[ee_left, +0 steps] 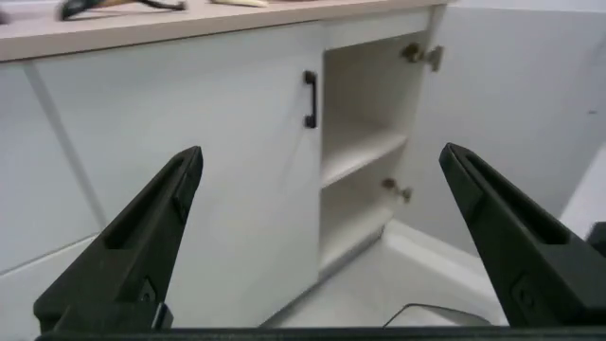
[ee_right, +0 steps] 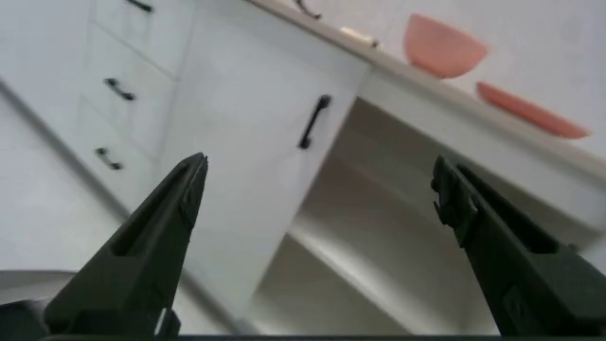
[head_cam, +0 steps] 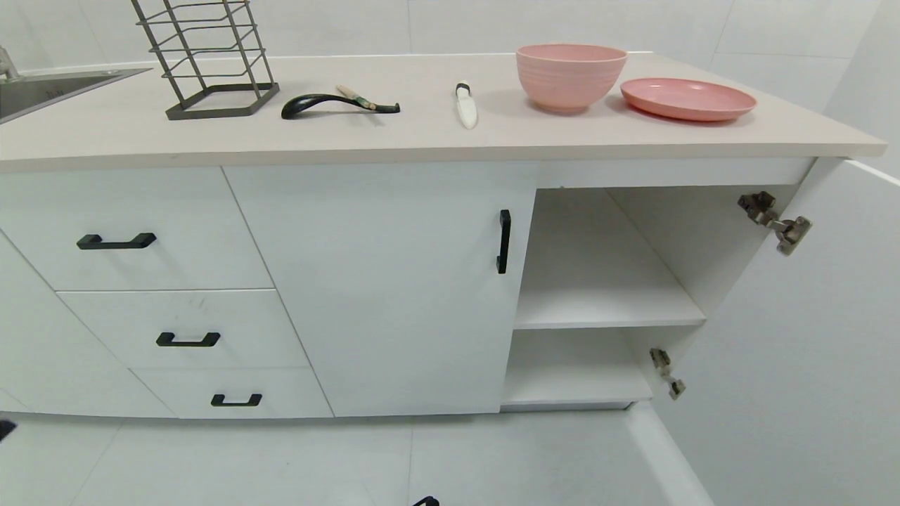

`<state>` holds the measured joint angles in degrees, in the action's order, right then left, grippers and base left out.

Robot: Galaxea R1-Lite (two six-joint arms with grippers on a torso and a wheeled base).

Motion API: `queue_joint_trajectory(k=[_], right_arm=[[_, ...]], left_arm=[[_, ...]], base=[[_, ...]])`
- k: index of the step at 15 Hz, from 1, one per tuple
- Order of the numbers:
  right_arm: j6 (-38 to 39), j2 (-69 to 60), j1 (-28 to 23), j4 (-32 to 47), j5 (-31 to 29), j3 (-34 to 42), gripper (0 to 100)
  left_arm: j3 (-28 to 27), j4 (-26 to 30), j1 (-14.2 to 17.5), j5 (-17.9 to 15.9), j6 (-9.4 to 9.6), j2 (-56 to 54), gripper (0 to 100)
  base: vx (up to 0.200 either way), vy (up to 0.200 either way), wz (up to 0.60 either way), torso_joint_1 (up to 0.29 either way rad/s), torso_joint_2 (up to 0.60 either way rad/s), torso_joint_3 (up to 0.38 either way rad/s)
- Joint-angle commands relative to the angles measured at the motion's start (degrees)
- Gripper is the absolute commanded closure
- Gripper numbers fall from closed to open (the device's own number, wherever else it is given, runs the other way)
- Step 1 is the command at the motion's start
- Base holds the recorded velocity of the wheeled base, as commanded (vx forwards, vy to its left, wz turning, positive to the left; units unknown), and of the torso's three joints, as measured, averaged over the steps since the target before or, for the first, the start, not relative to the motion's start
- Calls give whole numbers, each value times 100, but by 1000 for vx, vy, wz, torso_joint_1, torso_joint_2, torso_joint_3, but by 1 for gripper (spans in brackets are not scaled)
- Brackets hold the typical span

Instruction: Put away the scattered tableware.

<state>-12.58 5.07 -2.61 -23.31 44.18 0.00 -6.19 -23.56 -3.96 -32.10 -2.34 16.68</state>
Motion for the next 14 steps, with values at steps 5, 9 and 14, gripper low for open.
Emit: queue_joint_trajectory(k=[5, 9, 14], right_arm=[[256, -507, 252, 1487, -2467, 0, 0], [669, -507, 252, 2014, -3293, 0, 0], [1117, -507, 252, 2313, -4242, 0, 0]], left_arm=[[584, 2075, 423, 3043, 489, -1659, 0], [584, 2066, 414, 3368, -346, -1668, 0], [505, 2295, 405, 2893, -381, -1668, 0]], base=[[0, 0, 0, 0, 0, 0], [0, 0, 0, 0, 0, 0], [0, 0, 0, 0, 0, 0]])
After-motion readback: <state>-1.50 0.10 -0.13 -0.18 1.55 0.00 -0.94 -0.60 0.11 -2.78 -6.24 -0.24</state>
